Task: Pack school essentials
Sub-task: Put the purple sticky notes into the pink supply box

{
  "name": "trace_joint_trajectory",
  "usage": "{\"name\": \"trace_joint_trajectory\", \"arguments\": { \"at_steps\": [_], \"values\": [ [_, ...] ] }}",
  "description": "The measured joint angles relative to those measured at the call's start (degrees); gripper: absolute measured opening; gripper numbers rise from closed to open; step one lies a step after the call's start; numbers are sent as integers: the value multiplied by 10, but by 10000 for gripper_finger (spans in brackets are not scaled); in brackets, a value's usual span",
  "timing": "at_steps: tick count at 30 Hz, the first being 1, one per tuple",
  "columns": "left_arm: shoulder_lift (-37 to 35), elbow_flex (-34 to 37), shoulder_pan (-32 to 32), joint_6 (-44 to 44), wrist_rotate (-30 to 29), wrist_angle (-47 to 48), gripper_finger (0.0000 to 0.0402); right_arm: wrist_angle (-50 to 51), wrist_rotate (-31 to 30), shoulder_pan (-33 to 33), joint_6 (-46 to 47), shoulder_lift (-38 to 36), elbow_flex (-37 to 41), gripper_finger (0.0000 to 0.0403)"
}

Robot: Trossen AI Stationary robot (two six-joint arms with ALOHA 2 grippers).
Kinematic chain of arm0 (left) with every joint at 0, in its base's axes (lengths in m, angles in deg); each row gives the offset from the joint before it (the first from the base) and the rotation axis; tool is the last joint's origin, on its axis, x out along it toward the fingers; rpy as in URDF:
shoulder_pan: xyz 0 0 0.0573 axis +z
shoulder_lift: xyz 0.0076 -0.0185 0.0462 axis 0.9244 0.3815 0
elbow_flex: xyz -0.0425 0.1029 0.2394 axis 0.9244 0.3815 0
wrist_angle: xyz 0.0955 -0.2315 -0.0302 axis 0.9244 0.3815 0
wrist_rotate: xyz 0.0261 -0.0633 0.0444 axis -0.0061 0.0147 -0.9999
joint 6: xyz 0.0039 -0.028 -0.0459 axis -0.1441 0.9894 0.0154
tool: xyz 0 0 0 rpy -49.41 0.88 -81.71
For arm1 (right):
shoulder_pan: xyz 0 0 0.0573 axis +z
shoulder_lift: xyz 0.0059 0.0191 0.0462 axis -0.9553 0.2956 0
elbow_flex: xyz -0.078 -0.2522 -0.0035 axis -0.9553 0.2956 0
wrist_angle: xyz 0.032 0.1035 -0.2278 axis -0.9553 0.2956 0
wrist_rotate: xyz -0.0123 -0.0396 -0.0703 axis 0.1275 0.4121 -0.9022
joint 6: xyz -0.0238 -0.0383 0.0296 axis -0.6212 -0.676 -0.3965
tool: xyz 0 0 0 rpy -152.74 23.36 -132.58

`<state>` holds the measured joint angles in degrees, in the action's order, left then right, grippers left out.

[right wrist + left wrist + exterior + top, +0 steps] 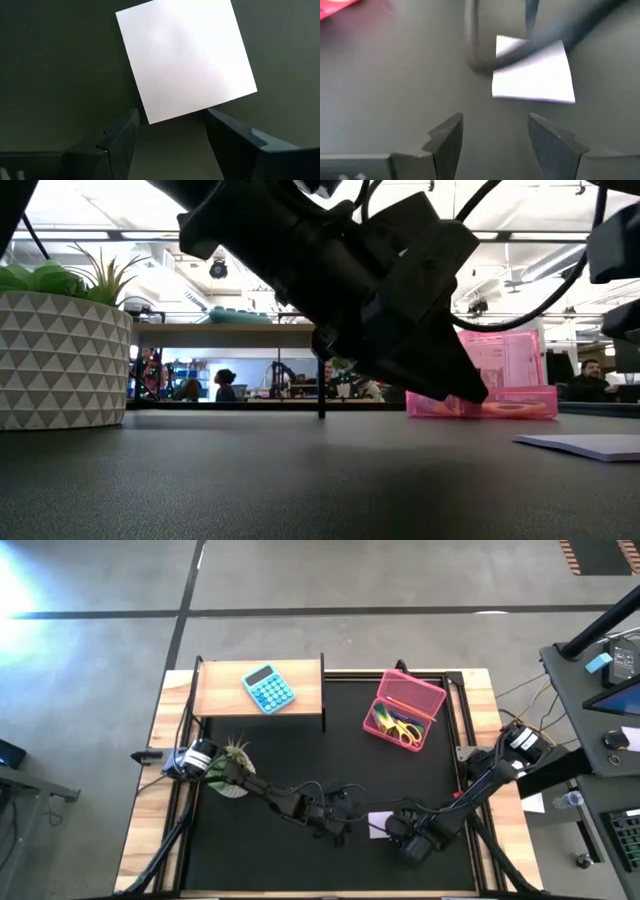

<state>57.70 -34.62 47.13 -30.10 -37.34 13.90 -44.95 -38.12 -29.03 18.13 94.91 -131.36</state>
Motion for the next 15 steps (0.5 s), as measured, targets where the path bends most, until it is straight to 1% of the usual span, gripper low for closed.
{"name": "trace_joint_trajectory", "arguments": {
  "at_steps": [6, 11, 15],
  "values": [
    [8, 0, 9, 0, 0, -12, 205, -20, -1, -14, -14, 0, 9, 223],
    [32, -1, 10, 1, 18, -14, 205, -53, -5, -24, -28, 0, 21, 223],
    [35, -1, 9, 0, 29, -33, 205, -71, -11, -29, -31, 1, 27, 223]
  ]
}}
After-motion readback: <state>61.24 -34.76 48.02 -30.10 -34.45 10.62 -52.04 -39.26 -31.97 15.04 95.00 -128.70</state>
